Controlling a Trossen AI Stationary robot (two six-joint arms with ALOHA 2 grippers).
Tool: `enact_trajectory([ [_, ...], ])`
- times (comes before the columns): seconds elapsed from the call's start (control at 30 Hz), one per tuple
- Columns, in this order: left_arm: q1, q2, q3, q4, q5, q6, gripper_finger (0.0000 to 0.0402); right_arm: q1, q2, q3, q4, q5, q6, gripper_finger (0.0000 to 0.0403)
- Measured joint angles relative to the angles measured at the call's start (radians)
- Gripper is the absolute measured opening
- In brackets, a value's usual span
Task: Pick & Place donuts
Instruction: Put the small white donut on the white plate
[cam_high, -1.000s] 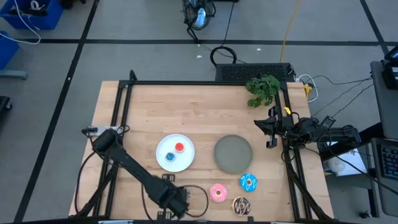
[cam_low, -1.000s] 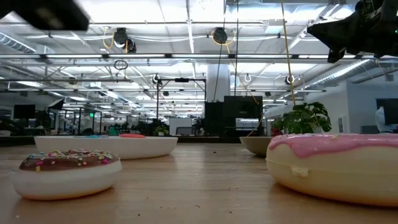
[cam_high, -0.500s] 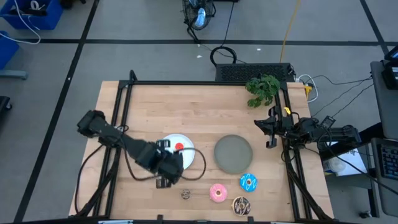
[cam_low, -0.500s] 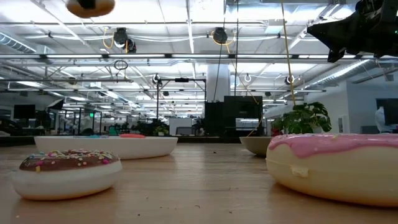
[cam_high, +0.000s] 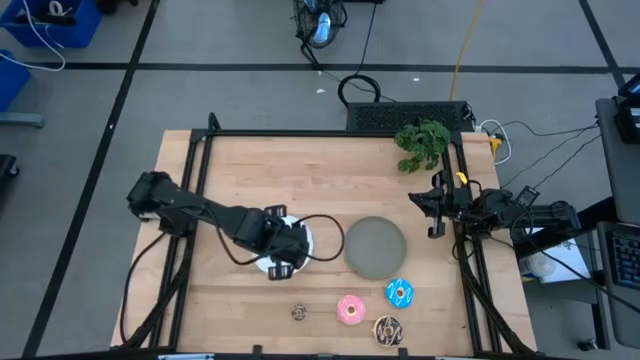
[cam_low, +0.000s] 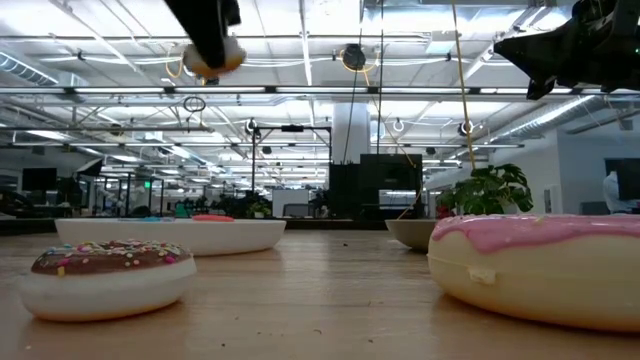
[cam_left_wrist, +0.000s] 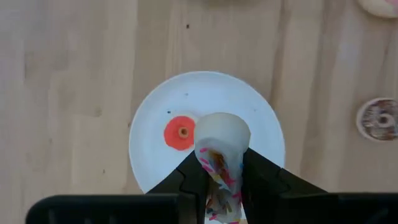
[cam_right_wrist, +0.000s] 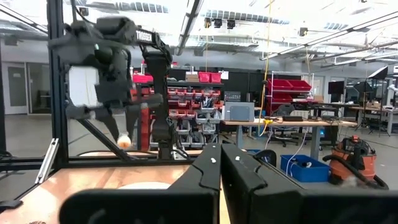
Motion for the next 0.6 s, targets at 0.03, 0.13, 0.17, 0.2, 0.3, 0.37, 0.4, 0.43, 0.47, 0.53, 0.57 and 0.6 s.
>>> enact_trajectory([
  [0.03,0.009,0.0,-0.028,0.024,0.002,0.009,0.0077,0.0,0.0,0.0,0.001,0.0,0.0,0.0],
  [0.13,0.034,0.001,-0.122,0.104,0.03,0.033,0.0077,0.0,0.0,0.0,0.004,0.0,0.0,0.0],
  [0.17,0.042,0.001,-0.156,0.135,0.037,0.039,0.0077,0.0,0.0,0.0,0.004,0.0,0.0,0.0],
  [0.2,0.047,0.001,-0.188,0.172,0.051,0.047,0.0077,0.0,0.0,0.0,0.004,0.0,0.0,0.0],
  [0.3,0.067,0.002,-0.273,0.298,0.103,0.067,0.0077,0.0,0.0,0.0,0.007,0.0,0.0,0.0],
  [0.37,0.078,0.002,-0.316,0.371,0.125,0.071,0.0077,0.0,0.0,0.0,0.007,0.0,0.0,0.0],
  [0.4,0.085,0.002,-0.335,0.4,0.135,0.066,0.0077,0.0,0.0,0.0,0.007,0.0,-0.001,0.0],
  [0.43,0.092,0.002,-0.351,0.424,0.141,0.055,0.0077,0.0,0.0,0.0,0.007,0.0,-0.002,0.0],
  [0.47,0.099,0.002,-0.366,0.446,0.146,0.045,0.0077,0.0,0.0,0.0,0.007,0.0,-0.003,0.0],
  [0.53,0.107,0.002,-0.386,0.486,0.161,0.032,0.0077,0.0,0.0,0.0,0.007,0.0,-0.003,0.0],
  [0.57,0.108,0.002,-0.392,0.499,0.163,0.026,0.0077,0.0,0.0,0.0,0.007,0.0,-0.003,0.0],
  [0.6,0.106,0.002,-0.396,0.511,0.169,0.026,0.0077,0.0,0.0,0.0,0.007,0.0,-0.003,0.0],
])
